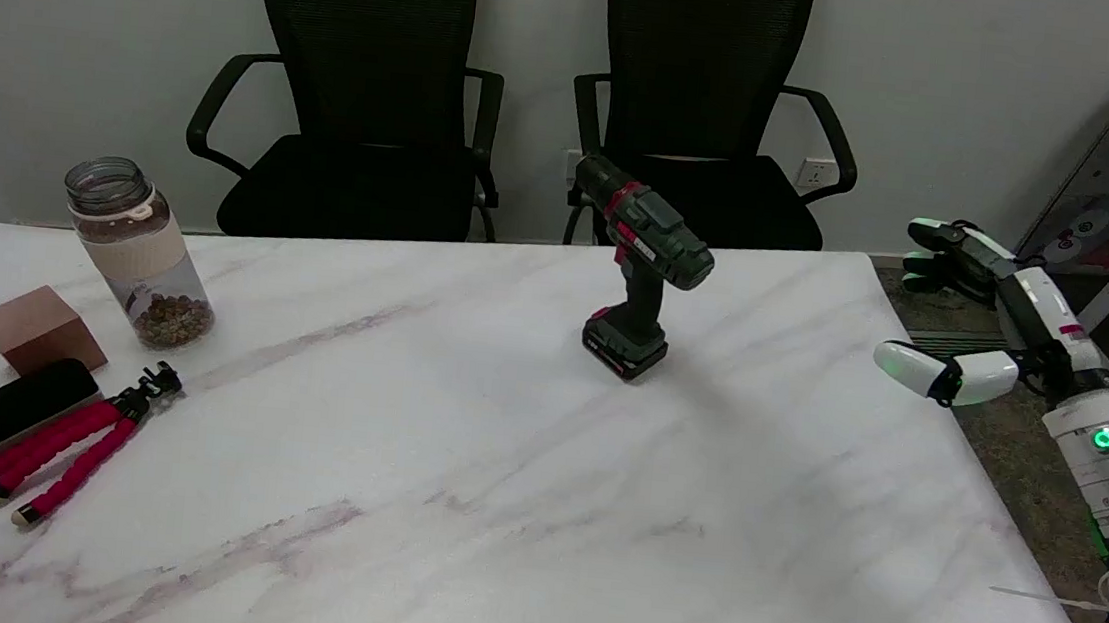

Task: Pick up the power screwdriver.

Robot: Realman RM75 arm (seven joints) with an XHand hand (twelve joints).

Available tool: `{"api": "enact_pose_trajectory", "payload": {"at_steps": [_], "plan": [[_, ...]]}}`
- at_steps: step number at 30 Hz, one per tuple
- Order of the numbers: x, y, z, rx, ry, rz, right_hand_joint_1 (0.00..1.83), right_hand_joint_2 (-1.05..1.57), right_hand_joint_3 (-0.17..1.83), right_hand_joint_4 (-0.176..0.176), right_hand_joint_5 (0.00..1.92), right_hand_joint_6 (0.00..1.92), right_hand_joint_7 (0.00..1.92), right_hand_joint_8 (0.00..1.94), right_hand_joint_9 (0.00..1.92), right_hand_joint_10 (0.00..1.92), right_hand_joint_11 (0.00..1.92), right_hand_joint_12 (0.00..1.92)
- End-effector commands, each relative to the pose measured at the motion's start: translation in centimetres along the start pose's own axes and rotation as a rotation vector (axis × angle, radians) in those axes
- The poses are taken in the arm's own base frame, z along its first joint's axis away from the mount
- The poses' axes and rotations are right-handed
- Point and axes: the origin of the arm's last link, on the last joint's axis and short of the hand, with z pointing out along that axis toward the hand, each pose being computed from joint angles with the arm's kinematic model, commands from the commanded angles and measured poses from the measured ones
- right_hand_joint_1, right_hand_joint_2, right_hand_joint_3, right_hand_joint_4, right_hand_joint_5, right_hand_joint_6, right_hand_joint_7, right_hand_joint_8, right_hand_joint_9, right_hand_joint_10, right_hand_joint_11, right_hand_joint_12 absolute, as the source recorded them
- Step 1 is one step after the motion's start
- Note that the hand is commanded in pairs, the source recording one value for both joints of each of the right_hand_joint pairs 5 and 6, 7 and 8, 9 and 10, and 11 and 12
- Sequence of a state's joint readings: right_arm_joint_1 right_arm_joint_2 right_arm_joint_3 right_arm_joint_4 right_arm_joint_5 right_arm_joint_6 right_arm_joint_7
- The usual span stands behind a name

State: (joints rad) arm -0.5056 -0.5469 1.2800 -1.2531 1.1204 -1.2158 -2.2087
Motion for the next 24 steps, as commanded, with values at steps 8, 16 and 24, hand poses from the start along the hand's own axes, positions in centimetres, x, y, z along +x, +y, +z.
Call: {"api": "enact_pose_trajectory", "payload": {"at_steps": [8,16,24], "plan": [[-1.1,1.8,-2.6,-0.058,0.068,0.128,0.91,0.02,0.94,-0.148,0.39,0.39,0.39,0.39,0.53,0.53,0.63,0.63],[0.8,2.3,-4.2,-0.028,0.136,0.199,0.91,0.07,0.83,-0.167,0.37,0.37,0.37,0.37,0.52,0.52,0.63,0.63],[1.8,2.7,-5.1,-0.019,0.194,0.374,0.91,0.11,0.82,-0.167,0.36,0.36,0.36,0.36,0.53,0.53,0.63,0.63]]}}
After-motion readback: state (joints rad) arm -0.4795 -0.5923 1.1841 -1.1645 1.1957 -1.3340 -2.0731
